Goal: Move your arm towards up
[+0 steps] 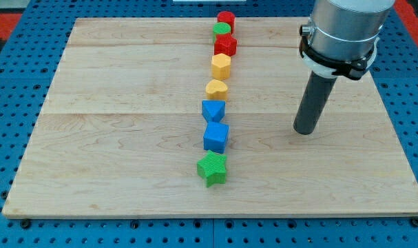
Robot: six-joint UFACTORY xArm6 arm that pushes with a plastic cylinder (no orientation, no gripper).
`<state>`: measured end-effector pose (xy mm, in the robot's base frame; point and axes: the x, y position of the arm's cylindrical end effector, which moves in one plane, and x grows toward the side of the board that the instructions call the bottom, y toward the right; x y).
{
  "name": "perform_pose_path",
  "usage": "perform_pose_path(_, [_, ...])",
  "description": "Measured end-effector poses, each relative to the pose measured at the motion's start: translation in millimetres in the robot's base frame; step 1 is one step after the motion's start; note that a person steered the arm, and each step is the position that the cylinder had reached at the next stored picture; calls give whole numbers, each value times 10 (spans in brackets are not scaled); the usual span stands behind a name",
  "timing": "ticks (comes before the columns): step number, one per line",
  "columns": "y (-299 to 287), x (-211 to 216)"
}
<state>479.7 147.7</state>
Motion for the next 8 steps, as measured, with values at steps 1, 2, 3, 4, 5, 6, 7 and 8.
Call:
perform_pose_path(1, [-23, 0])
perform_pose_path(2, [-79, -118])
perform_pose_path(3, [-81, -126])
perform_pose_path(4, [-81, -126])
perform_pose_path(5, [-101, -299])
perform_pose_path(6, [-108, -544])
perform_pose_path(7, [-108, -863])
perform_pose_path(8, [-87, -1316])
